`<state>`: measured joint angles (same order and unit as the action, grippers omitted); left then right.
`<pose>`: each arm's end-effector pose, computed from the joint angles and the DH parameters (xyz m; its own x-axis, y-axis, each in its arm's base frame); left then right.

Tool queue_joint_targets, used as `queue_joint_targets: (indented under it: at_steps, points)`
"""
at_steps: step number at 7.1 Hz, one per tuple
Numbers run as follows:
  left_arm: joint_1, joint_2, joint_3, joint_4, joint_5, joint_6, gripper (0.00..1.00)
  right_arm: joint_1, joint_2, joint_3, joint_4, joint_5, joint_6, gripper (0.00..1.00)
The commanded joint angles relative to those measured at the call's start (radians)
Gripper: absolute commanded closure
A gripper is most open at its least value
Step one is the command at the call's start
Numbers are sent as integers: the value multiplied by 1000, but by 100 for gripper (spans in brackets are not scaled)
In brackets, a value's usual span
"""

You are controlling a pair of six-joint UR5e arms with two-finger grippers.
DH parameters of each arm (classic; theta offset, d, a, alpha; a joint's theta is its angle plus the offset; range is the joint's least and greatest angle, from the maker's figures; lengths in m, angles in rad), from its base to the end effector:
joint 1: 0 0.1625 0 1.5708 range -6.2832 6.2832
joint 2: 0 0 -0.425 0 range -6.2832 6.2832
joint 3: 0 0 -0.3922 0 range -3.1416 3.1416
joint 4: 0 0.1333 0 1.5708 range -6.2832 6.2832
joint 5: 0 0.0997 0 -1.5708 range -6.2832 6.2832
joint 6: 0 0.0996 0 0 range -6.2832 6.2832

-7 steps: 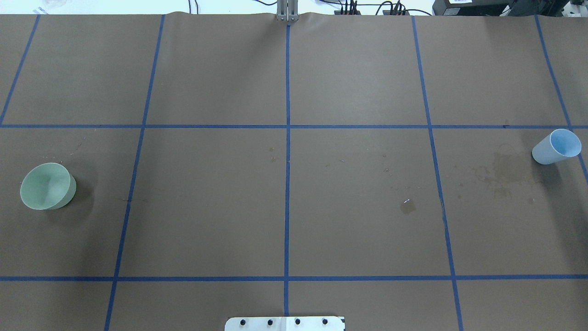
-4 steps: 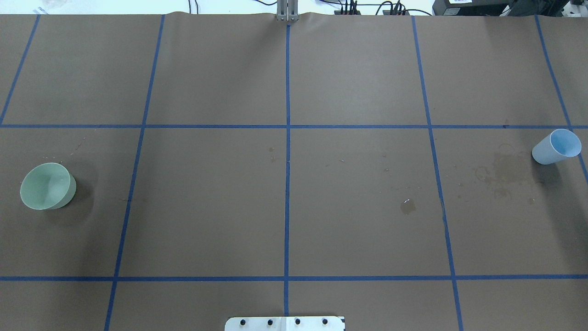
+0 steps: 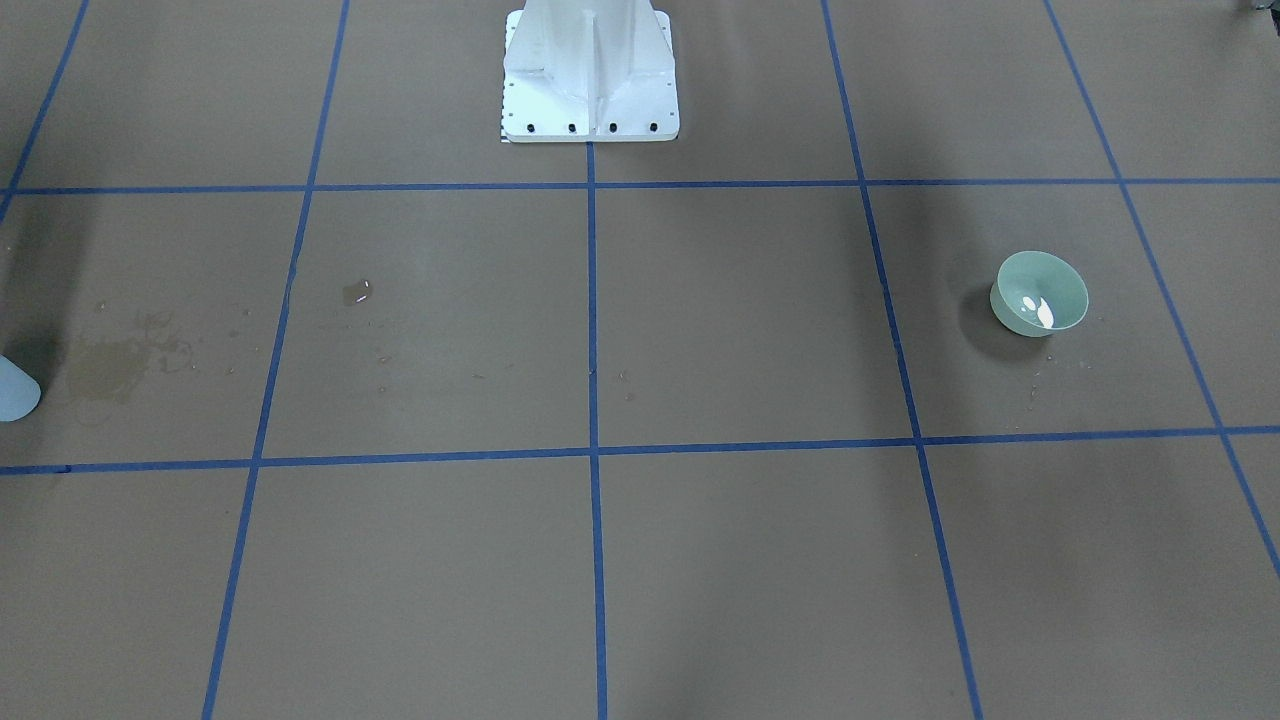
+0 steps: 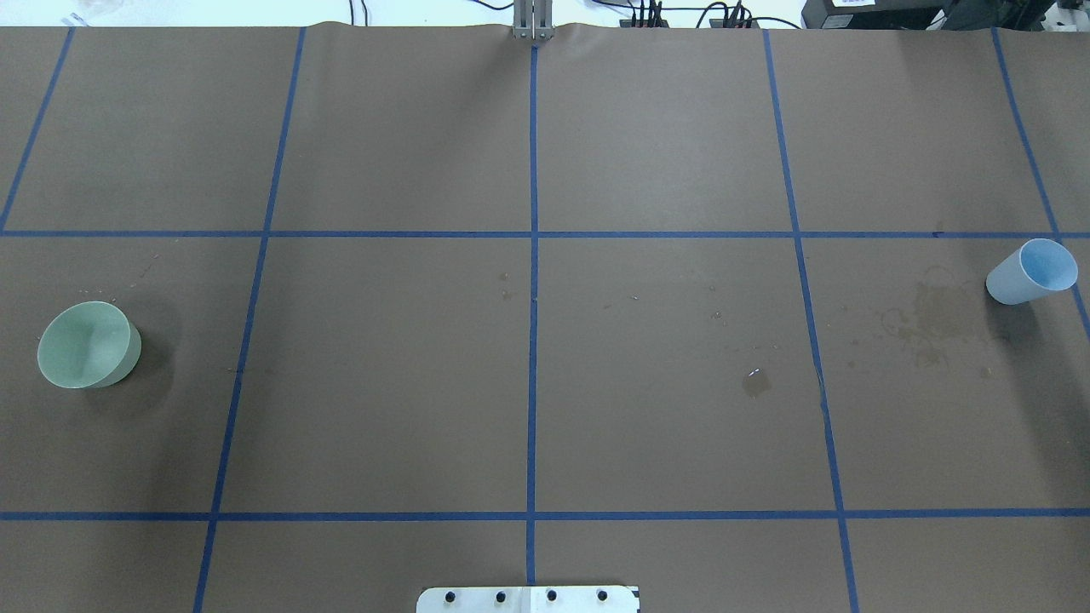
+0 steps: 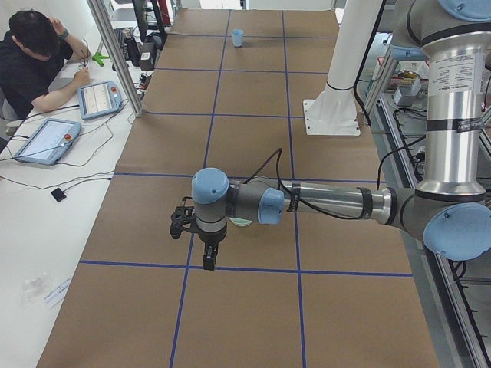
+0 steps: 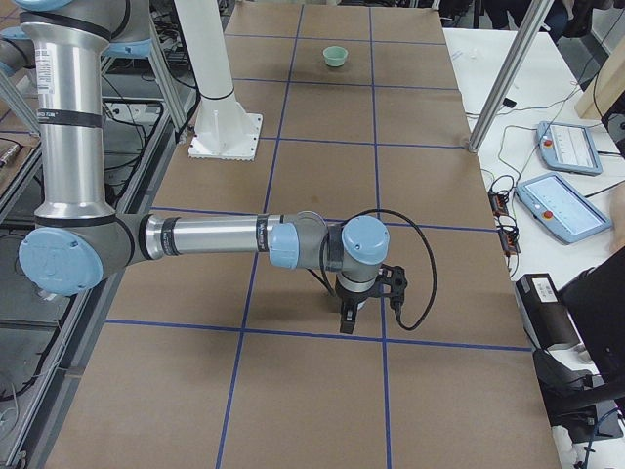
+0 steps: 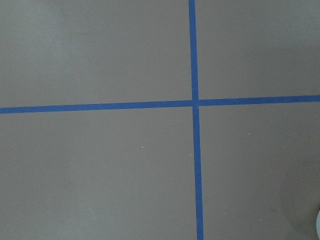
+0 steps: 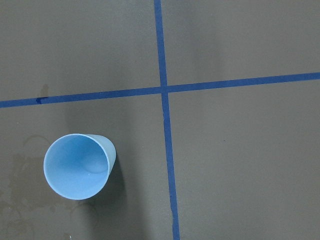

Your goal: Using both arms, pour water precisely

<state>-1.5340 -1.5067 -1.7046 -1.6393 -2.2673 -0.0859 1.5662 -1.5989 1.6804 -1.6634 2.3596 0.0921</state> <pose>-0.0519 -0.4755 0.6212 0.7636 0.0312 -0.6449 0.0292 0.9961 0.0827 0.0604 -0.4782 0.6267 0.7022 0.0966 0.7054 -0.0602 0.9953 -0.0763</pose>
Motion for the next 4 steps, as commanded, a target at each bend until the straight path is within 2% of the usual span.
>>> queue_joint_targets:
  at_steps: [1,4]
  points:
    - [0,-1,0,1,0,0,0,0,-1,-2,4,0,-2,1]
    - [0,-1,-1,0,2,0,0,0,0,-5,8,1,-3,1]
